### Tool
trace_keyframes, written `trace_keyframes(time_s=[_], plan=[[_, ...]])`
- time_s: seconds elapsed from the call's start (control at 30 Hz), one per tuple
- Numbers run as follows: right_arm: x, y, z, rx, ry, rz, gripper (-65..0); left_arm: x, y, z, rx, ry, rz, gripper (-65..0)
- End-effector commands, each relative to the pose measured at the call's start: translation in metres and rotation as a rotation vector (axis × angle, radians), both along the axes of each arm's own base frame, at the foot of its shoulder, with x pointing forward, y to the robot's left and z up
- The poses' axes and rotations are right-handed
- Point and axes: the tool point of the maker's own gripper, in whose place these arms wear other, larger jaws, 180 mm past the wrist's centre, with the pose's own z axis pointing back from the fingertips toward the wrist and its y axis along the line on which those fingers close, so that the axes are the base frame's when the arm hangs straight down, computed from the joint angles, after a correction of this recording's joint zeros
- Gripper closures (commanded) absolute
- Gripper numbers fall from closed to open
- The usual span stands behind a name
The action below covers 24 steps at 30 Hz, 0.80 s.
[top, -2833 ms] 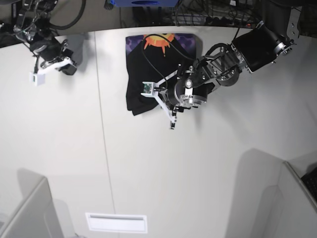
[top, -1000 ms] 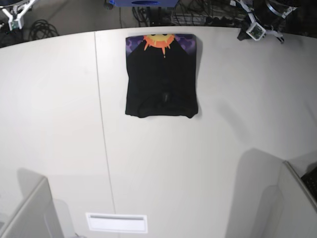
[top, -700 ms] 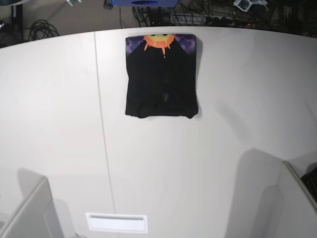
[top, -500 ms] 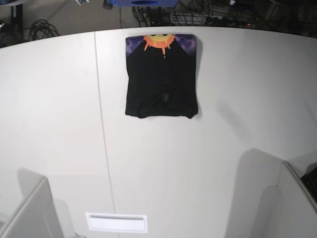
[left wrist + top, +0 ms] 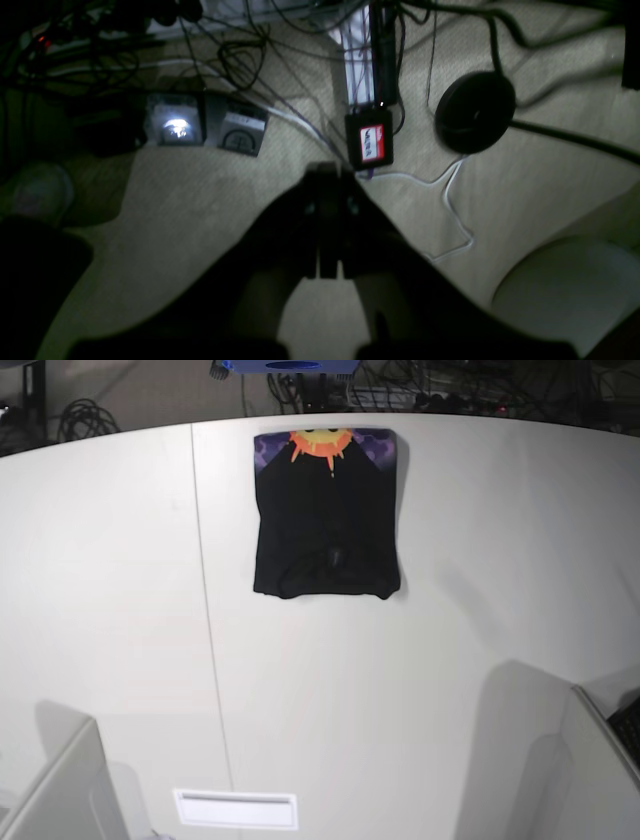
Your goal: Fold the T-shirt properly
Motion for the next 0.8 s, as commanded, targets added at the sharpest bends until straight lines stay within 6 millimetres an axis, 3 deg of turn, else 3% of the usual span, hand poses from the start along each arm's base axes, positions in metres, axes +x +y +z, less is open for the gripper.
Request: trace_keyframes(time_s=[0.0,0.1,0.2,0.4,0.77], plan=[[-0.003,0.014,-0.001,0.021,0.000,-0.014,0.0,-0.009,-0.001,0.000,0.001,0.037,-0.006,0.0],[0.006,0.041,-0.005,0.046,-0.021,-0.097,0.0,0.002,-0.005,-0.010,0.005,0.123,-0.044,0.0],[0.010,0.054,-0.006,0.047,-0.037,-0.187,0.0,0.015,-0.008,-0.014,0.006,0.147,-0.072,0.0],[0.027,0.048,-0.009,0.037,-0.081,-0.200,0.0,0.023,0.007,-0.014,0.027,0.128,-0.077,0.0],[0.028,0.045,-0.009,0.035,-0.084,-0.192,0.0,0.031,0.007,-0.014,0.029,0.114,-0.059,0.0]])
